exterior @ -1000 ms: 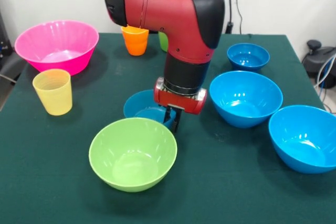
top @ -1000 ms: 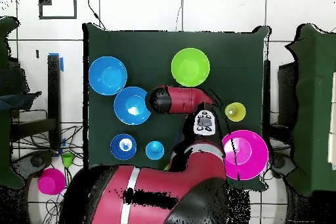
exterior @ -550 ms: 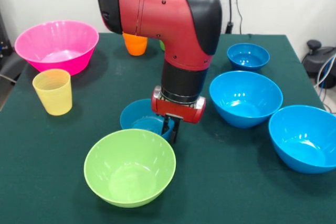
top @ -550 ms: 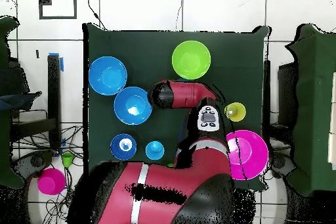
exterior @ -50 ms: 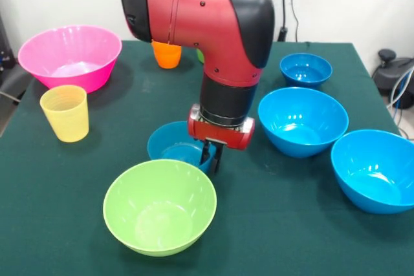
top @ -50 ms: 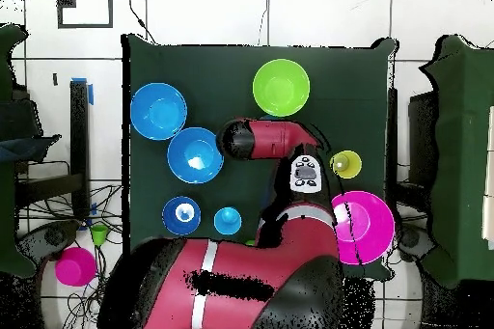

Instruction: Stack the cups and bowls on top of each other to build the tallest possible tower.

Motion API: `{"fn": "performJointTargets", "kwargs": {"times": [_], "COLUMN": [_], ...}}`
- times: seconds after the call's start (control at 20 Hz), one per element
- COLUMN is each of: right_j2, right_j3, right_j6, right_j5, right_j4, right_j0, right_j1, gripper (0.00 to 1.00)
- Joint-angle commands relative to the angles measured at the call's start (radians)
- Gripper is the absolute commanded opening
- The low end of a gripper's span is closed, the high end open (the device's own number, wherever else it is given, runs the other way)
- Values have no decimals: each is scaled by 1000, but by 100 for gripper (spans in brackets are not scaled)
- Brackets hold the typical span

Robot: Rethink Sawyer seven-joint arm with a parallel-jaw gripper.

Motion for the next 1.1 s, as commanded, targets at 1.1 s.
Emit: {"fn": "performJointTargets", "kwargs": {"times": [1.1], "right_j2": [14], "right_j3": [205], "right_j6": [182], "right_j5": [-129], "right_j4": [45], "right_j0": [112], "right_j1": [56], "gripper": [0]}}
